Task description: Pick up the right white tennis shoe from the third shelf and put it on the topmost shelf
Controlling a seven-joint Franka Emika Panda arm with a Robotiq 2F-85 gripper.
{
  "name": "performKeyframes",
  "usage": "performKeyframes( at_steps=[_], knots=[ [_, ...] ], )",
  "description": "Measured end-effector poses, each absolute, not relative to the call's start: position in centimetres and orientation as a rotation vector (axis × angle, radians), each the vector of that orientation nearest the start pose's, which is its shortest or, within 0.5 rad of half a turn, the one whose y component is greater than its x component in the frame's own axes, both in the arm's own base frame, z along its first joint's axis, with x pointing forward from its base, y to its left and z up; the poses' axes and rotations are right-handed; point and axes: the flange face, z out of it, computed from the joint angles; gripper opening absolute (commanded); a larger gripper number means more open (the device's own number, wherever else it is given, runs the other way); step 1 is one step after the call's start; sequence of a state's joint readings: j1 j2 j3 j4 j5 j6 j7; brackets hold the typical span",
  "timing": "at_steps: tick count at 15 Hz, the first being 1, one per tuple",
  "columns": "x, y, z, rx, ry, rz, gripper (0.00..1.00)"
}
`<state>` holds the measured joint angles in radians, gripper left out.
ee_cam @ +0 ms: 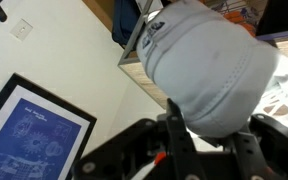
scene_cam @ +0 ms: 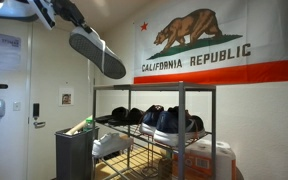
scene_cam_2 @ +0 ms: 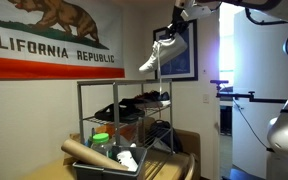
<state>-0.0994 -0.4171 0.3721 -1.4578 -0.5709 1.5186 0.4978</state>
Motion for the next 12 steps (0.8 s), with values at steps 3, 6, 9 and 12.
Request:
performKeyframes(
  at_steps=[3,6,9,12],
  knots=[
    [39.0,11.6,85.0,-3.336,0.593,-1.208,0.02],
    [42.8,11.9,81.7,-3.303,0.566,-1.218,0.02],
    [45.0,11.7,79.6,-3.284,0.541,-1.222,0.02],
    [45.8,11.5,78.1,-3.299,0.523,-1.195,0.02]
  ],
)
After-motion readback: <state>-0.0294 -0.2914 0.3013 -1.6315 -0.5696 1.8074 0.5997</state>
